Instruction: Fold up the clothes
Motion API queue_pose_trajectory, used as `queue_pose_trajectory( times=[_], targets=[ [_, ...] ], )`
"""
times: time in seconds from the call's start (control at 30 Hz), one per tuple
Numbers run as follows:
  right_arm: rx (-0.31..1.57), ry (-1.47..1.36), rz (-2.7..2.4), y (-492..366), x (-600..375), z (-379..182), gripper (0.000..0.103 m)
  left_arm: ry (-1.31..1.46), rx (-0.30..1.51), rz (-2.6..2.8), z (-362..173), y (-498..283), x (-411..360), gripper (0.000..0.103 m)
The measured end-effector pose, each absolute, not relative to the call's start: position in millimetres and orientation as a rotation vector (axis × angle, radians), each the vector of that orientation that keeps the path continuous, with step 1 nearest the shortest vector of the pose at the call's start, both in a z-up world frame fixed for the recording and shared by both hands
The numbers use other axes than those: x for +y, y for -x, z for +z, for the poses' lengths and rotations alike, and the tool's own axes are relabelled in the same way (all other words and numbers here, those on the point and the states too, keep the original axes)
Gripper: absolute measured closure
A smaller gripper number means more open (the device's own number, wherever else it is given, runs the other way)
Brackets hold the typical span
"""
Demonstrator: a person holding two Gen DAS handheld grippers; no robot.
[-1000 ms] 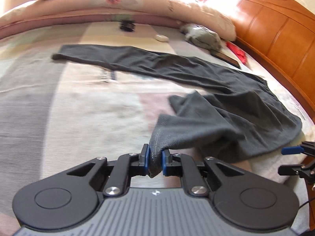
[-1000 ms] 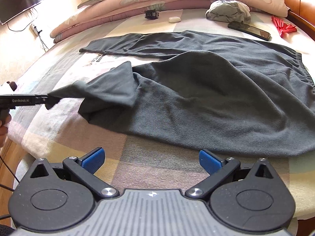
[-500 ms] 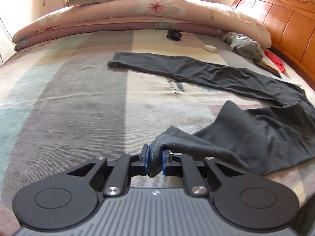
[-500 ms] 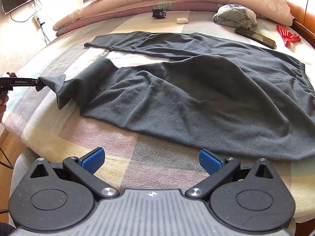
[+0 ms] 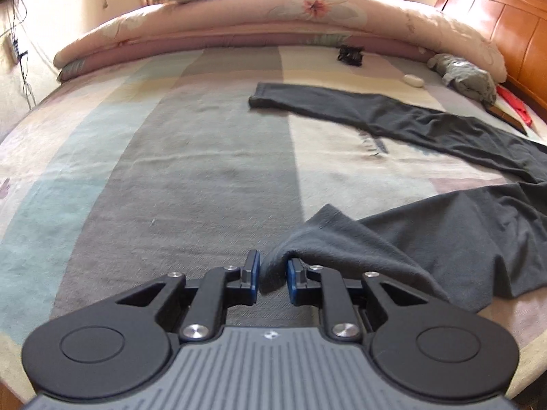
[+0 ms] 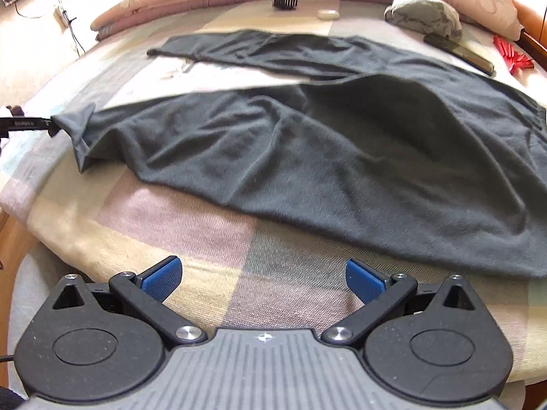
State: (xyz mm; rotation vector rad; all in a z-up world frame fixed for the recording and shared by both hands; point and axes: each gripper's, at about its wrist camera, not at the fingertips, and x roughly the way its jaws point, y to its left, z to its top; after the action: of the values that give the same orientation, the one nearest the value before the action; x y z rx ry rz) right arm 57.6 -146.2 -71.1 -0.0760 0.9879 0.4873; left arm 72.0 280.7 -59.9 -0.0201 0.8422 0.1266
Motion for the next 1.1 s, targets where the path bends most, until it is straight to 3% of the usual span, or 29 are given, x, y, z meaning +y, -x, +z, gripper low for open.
queue_pose_trajectory(
  times=[0.17, 0.3, 0.5, 0.77, 1.1],
  targets=[
    [0.989, 0.128, 0.479, -57.0, -138.8, -77.4, 0.000, 0.003, 0.880, 0.163, -55.2, -65.9, 282.7, 0.084],
    [0.986, 0.231, 0.469, -54.4, -128.1, -81.7, 0.000, 0.052, 0.870, 0.110, -34.1, -64.7, 268.4, 0.064],
    [0.990, 0.260, 0.446, -54.8, -123.3, -82.5, 0.000, 0.169, 0.897, -0.013, -25.8, -84.9, 227.8, 0.047],
    [0.969, 0.261, 0.456, -51.0, -126.0, -82.0, 0.000, 0.043, 0.959, 0.072, -56.2, -111.0, 184.8, 0.046],
    [0.946, 0.263, 0.476, -48.8, -128.7, -83.0, 0.000, -0.018, 0.981, 0.195, -62.1, -82.9, 203.4, 0.046]
  ],
)
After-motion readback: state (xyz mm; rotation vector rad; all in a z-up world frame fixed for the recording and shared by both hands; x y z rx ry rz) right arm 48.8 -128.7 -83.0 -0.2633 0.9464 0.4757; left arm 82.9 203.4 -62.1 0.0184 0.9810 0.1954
